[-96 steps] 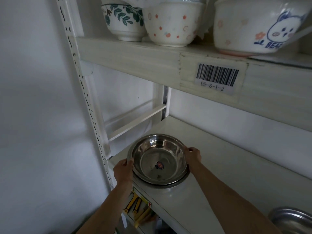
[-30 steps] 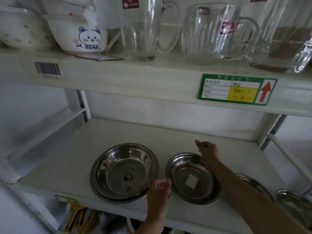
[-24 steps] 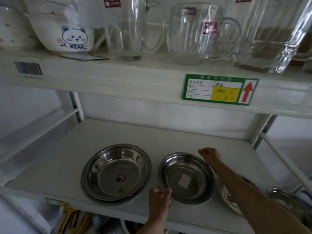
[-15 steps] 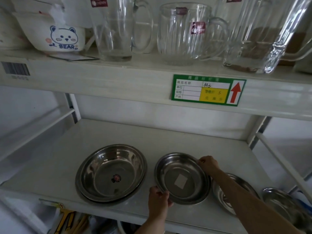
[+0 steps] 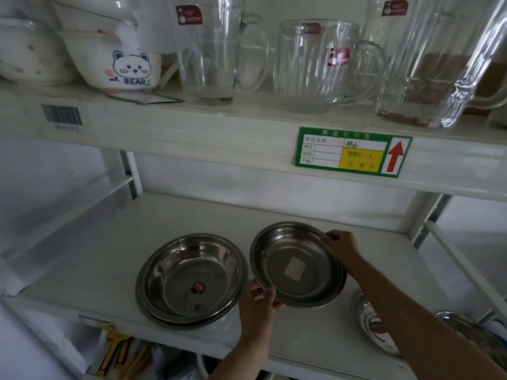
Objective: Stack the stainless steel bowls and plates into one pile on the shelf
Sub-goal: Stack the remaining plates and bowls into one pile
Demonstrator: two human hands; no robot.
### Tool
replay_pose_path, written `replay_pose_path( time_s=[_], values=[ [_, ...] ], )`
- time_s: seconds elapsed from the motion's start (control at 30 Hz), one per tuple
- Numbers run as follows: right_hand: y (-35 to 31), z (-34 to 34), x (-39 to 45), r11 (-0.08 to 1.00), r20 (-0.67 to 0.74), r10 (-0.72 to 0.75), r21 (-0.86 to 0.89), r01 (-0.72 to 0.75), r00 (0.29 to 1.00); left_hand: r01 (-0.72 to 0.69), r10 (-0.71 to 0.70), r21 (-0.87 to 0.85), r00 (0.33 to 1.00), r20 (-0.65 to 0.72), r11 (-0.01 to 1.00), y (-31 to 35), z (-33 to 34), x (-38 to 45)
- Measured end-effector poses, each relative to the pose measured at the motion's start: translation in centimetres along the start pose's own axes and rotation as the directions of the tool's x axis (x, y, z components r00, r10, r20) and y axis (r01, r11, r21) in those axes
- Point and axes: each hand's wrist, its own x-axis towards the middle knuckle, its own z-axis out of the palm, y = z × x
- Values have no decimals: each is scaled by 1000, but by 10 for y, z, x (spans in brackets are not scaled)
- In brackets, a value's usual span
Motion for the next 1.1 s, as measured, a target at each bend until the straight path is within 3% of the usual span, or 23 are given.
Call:
replay_pose_path(
  time_s=[0.2,0.43,0.67,0.83,1.1],
  values=[
    [-53,40,-2,989,5,-54,140,53,999,-147,147,-12,989,-5,989,45,-36,7],
    [-93,111,-26,979,102,-80,194,59,992,-235,248,77,933,-260,969,74,-100,27],
    [-98,170,-49,989,204,-115,114,94,972,-158,281,314,875,-395,936,71,-159,46],
    [-95,192,-61,986,200,-164,0,168,966,-84,392,592,822,-414,801,68,-178,47],
    [-89,204,-68,959,129,-236,-128,252,963,-43,419,702,828,-373,711,73,-187,52]
  ],
)
